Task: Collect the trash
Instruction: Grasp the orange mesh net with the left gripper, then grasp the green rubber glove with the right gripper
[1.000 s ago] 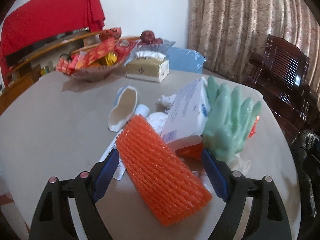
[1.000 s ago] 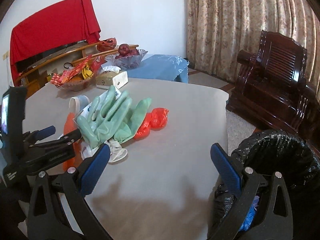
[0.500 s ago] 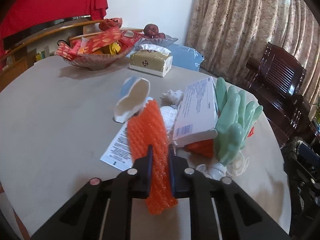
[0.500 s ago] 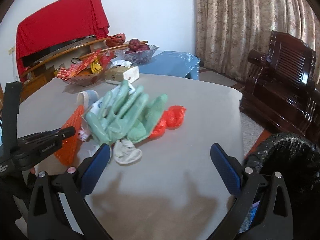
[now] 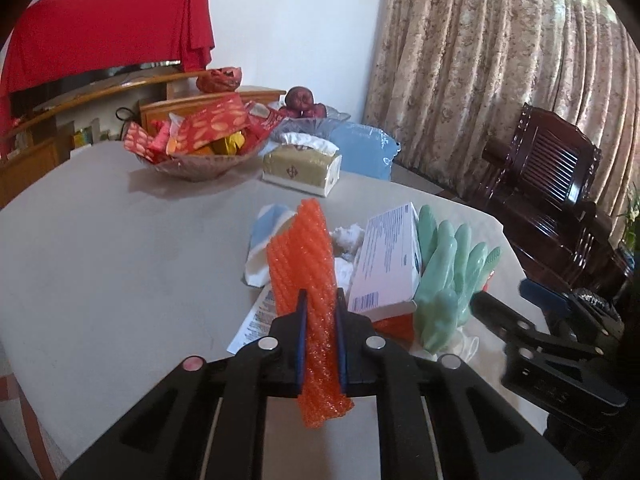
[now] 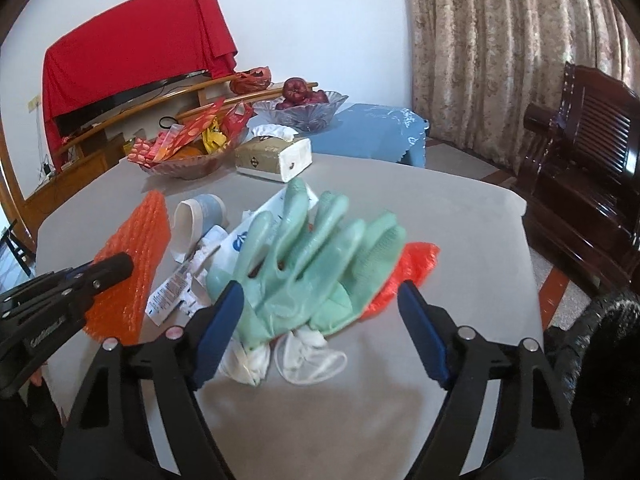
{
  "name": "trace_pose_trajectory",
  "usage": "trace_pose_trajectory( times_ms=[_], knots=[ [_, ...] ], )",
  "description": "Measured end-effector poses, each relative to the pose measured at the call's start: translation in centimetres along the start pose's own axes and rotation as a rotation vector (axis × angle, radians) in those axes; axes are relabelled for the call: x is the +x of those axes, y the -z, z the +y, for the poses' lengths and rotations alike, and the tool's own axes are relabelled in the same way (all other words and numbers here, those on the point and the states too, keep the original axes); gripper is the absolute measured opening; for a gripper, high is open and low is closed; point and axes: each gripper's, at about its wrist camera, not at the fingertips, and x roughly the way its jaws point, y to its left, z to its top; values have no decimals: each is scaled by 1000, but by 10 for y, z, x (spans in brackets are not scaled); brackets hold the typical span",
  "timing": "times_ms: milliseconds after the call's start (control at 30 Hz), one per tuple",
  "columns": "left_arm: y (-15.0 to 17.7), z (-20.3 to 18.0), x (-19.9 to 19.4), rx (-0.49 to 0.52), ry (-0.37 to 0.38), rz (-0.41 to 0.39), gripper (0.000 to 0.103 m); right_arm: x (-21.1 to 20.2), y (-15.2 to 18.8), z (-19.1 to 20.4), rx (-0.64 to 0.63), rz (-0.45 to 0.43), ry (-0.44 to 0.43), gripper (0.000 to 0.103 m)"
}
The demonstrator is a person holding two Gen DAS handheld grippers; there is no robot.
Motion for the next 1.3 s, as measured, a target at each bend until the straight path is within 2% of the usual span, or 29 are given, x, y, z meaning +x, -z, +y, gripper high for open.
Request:
trace_pose_trajectory(
  times_ms=[100, 167, 333, 400, 433, 467, 500, 567, 933, 1300],
  knots=[
    [-1, 2, 1, -4, 6, 1, 12, 9, -3, 3, -4, 10, 7, 71],
    [-1, 4, 1, -6, 8, 4, 12, 16, -5, 0, 8, 24, 10, 65],
    [0, 3, -1, -2, 18, 8, 12, 40, -4, -5, 27, 93, -7, 65],
    [1, 2, 0, -1, 25, 12, 12, 42, -4, -4, 20, 99, -24, 59],
    [1, 1, 0, 1, 28, 12, 12, 43, -6, -3, 11, 110, -74, 41],
    [1, 0, -1, 3, 30, 12, 12, 43, -7, -1, 5, 112, -92, 31],
    [0, -1, -1, 4, 33, 12, 12, 40, -8, 1, -9, 107, -100, 29],
    [-1, -2, -2, 4, 37, 10, 12, 33, -11, 3, -25, 102, -130, 4],
    [-8, -16, -15, 19, 74, -10, 12, -38, -22, -21, 41, 24, -201, 2],
    [-7, -49, -34, 55, 145, -28, 12, -94, -22, -41, 97, -22, -218, 1]
  ],
)
